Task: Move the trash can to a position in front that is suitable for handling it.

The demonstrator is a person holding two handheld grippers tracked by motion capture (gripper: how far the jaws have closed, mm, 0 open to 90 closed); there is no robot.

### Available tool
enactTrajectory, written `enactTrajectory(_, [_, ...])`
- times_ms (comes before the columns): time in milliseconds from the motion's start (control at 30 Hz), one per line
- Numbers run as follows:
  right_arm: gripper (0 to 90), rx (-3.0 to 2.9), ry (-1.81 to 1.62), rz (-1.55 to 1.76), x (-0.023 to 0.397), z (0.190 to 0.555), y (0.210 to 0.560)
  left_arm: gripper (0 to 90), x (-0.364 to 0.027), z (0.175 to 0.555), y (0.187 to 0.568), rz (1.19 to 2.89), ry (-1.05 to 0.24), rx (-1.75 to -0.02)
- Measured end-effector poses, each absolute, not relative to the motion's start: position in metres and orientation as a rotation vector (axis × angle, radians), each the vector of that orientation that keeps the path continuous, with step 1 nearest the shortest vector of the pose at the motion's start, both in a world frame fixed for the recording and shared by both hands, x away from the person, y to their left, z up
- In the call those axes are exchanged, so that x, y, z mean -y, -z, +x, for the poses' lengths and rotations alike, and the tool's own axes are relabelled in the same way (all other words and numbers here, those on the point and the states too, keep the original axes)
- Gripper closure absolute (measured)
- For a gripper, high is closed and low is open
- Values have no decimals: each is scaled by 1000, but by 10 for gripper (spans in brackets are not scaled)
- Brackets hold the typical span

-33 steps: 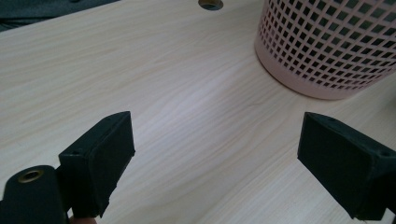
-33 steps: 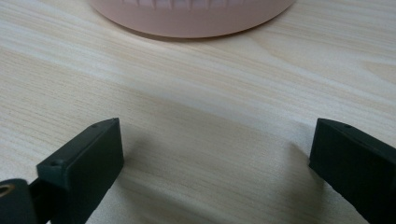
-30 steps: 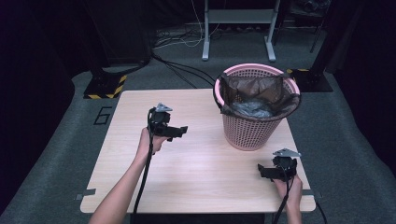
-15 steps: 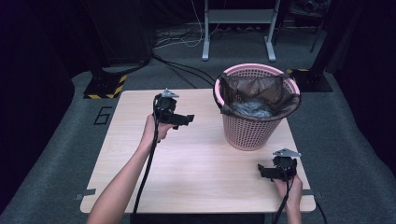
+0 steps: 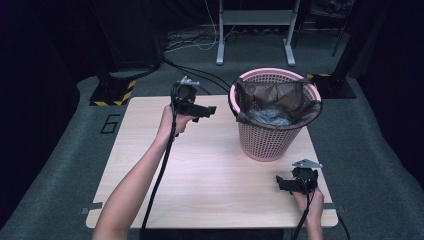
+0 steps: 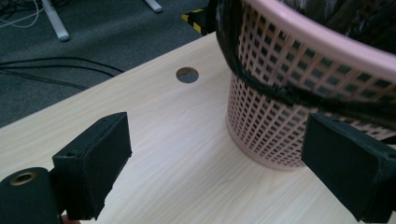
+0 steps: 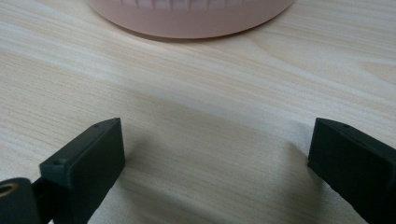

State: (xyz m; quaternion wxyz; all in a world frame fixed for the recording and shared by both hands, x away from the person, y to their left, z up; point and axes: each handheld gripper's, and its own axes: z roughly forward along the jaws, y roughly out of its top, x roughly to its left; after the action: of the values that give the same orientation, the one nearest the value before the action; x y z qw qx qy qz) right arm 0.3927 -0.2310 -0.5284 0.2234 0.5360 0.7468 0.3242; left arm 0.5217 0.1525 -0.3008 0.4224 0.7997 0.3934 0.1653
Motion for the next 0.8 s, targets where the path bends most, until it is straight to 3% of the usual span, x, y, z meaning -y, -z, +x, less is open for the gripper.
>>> enactTrajectory(333, [28, -2061, -895, 1479, 231, 393, 528, 90, -125, 537, 272, 2001, -442, -947])
enactTrajectory(800, [28, -2060, -897, 1480, 231, 393, 528, 218, -88, 566, 275, 2001, -391, -987])
